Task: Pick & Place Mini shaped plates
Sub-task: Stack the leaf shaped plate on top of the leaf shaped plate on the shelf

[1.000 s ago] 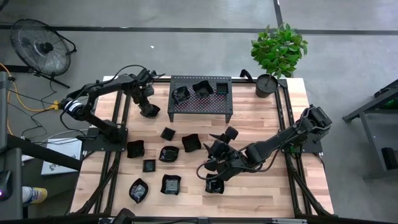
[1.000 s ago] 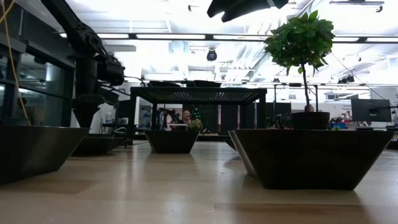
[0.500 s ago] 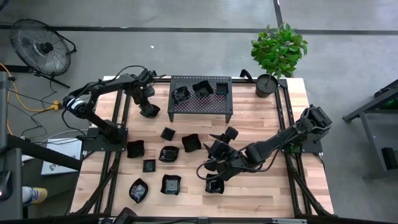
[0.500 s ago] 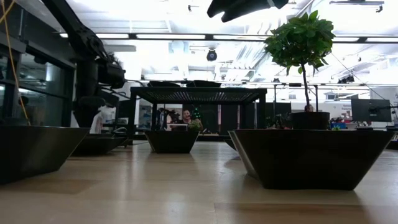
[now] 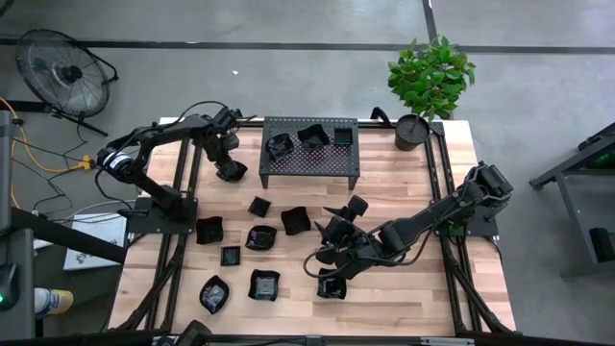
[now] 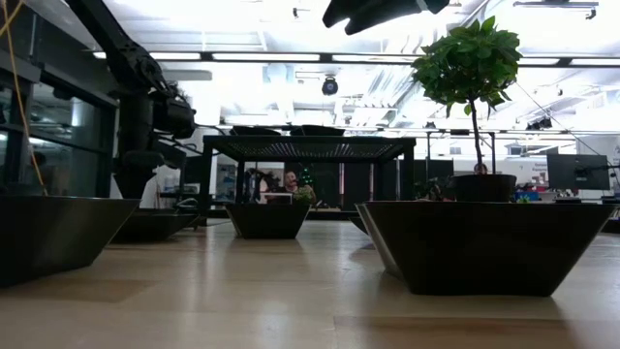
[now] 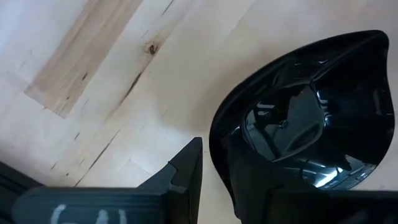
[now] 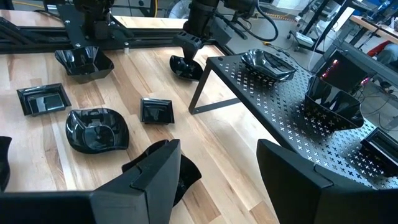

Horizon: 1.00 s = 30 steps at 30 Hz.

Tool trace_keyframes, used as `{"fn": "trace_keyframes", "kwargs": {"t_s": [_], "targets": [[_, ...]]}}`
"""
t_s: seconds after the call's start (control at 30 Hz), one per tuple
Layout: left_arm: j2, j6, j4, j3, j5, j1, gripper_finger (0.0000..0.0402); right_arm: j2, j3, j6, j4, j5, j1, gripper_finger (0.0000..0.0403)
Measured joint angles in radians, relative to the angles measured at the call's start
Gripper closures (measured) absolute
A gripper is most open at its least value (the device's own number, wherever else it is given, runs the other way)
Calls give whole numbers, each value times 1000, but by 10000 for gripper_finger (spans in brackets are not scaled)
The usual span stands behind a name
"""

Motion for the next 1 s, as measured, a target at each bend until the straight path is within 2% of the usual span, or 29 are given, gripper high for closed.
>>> {"fn": "trace_keyframes", "kwargs": {"t_s": [0.6, 1.0], "targets": [[0, 0, -3, 0, 26, 0, 330, 0, 0, 0, 0, -11, 0, 194], [0, 0, -3, 1, 33, 0, 394, 0, 0, -2, 0, -13, 0, 194]]}}
